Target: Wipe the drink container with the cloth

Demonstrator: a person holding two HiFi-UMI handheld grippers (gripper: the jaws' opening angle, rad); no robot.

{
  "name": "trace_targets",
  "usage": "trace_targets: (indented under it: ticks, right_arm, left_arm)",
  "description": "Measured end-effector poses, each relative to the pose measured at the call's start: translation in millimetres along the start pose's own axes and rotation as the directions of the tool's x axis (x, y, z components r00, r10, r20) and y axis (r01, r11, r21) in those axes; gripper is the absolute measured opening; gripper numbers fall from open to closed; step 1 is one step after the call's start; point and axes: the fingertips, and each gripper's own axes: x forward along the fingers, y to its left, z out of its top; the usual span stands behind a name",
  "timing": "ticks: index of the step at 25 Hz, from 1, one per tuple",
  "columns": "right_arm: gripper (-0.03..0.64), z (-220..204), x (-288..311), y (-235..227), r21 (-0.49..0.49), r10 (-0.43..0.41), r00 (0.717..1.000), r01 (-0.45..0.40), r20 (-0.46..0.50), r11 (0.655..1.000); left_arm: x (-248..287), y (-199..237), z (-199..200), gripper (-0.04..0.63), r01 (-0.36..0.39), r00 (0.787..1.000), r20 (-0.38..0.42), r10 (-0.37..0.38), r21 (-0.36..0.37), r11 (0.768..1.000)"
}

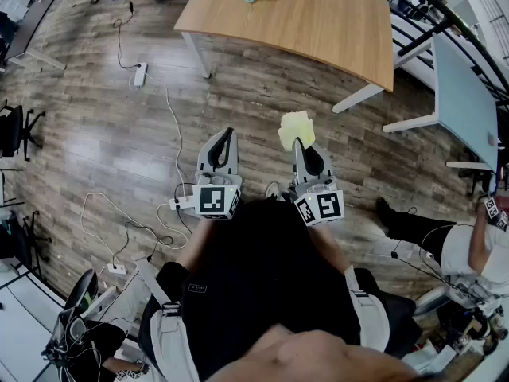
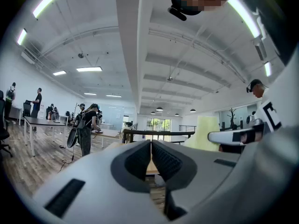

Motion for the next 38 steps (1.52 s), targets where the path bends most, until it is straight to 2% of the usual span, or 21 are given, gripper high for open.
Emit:
trace_targets:
  ticks: [21,28,38]
  right_arm:
    - [0.043,-0.6,5.0,10.8,0.031,-0.009,1.000,0.009,0.016,0.999]
    - [0.043,-8.7,27.2,40.6,0.008,-0.027,1.000,0.027,0.015,1.000]
    - [0.043,-22.5,69.8,86.9,-0.018,-0.063,0.998,0.063,0.012,0.998]
  left_arm:
    - [-12.4,16.2,0.9,0.025,0.003,1.000,0.009,-0.003,-0.005,1.000]
    - [-26.5,60.8,-1.3,0.025,0.002,1.000,0.007,-0.002,-0.015,1.000]
    - [-30.6,124.1,-13.7,0.025,0.057,0.998,-0.013,-0.057,-0.010,0.998]
